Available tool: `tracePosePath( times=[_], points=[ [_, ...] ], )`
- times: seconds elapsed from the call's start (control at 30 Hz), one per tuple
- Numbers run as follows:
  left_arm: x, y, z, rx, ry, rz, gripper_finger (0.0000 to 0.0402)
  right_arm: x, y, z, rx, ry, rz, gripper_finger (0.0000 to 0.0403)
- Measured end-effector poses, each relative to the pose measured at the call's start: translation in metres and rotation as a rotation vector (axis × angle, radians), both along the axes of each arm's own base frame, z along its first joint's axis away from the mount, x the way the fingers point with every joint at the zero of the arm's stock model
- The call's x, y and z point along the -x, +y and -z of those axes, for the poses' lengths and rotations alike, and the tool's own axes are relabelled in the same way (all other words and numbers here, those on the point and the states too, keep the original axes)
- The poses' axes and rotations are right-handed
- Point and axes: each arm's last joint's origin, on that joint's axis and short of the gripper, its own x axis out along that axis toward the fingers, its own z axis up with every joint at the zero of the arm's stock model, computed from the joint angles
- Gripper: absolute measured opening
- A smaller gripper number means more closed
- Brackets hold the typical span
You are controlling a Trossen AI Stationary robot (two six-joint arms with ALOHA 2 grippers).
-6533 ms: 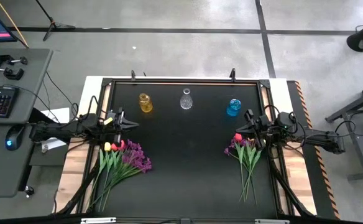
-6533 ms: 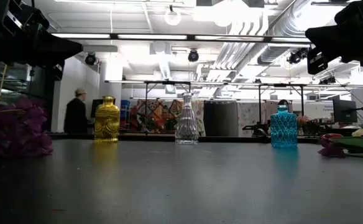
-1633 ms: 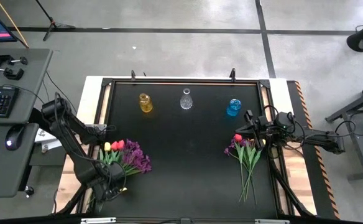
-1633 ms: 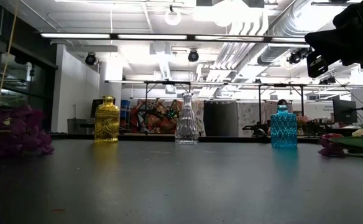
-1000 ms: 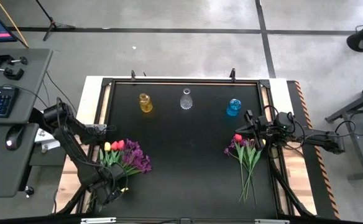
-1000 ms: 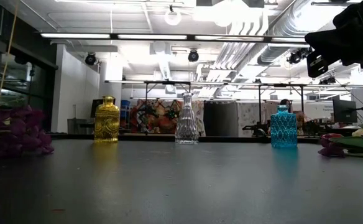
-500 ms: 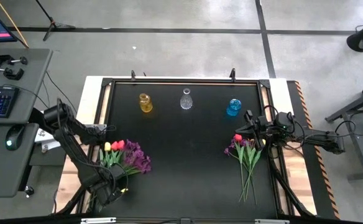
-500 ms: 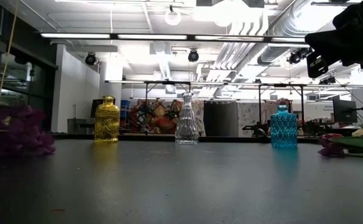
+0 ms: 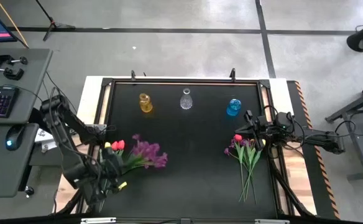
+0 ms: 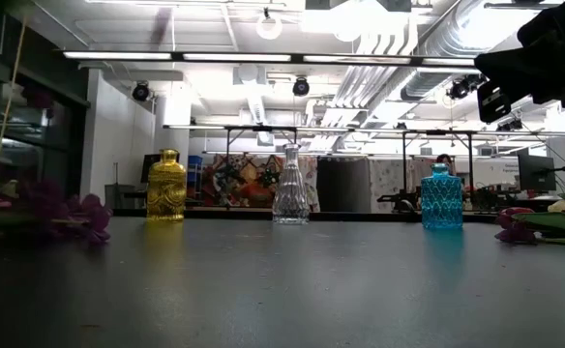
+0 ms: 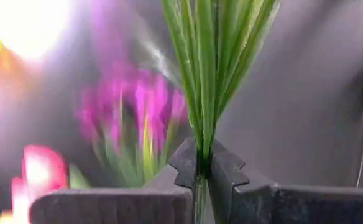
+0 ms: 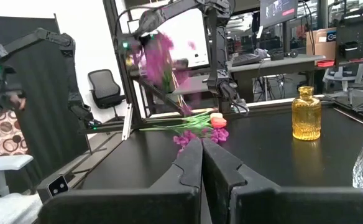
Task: Sort flowers into vase by color
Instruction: Put the top left purple flowers into the yellow flower vase
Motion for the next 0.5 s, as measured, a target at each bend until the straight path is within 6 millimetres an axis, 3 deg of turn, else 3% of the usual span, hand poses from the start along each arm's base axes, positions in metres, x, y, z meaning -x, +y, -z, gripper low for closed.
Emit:
tracePosePath(
  times=[0.13, 0.23, 0.4, 0.5],
  points=[
    [-0.01, 0.013, -0.019, -0.254, -0.326, -0.012, 0.0005, 0.0, 0.0, 0.0, 0.0, 0.002, 0.0, 0.0],
    [-0.021, 0.025, -0.025, -0.436, -0.442, -0.073, 0.0004, 0.0, 0.0, 0.0, -0.001, 0.003, 0.0, 0.0],
    [-0.045, 0.054, -0.031, -0.689, -0.5, -0.227, 0.0004, 0.0, 0.0, 0.001, -0.001, 0.007, 0.0, 0.0],
    [-0.055, 0.08, -0.029, -0.755, -0.463, -0.328, 0.0003, 0.0, 0.0, 0.001, -0.001, 0.007, 0.0, 0.0]
  ],
)
